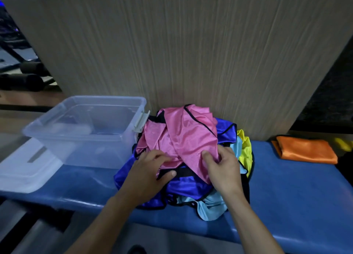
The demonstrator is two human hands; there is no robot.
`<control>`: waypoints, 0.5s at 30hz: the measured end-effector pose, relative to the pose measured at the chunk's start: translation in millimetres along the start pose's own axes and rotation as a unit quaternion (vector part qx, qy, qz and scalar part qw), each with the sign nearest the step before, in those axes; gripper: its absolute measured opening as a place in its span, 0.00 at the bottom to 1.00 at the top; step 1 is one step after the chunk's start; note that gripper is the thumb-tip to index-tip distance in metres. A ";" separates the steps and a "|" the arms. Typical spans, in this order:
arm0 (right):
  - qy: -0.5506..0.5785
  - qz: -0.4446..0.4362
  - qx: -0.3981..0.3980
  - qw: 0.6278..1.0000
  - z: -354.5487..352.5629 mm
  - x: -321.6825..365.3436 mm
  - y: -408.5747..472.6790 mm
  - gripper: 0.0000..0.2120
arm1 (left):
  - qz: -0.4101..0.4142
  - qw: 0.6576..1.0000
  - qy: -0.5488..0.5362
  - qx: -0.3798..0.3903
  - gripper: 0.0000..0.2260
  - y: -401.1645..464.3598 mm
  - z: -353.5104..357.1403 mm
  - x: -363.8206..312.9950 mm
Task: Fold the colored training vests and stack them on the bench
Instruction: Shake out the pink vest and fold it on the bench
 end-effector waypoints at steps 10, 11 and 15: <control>0.262 -0.040 0.034 0.964 -50.6 80.4 14.6 0.09 | -0.072 0.991 0.115 0.018 0.21 37.2 -10.3 -14.3; 0.299 -0.035 0.044 0.953 -59.7 92.9 19.9 0.08 | -0.072 0.989 0.127 0.011 0.16 43.4 -12.6 -18.1; 0.336 -0.026 0.025 0.941 -97.7 125.0 38.6 0.09 | -0.095 0.988 0.023 -0.120 0.11 57.0 -31.1 -29.9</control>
Point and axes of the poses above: each hand's wrist, its own y-axis towards the middle knuckle, its own z-axis out of the palm, x = y × z, the point moved 1 cm from there along y, towards the middle knuckle, and after that the axes turned 5 degrees about z, right-handed, at the moved point
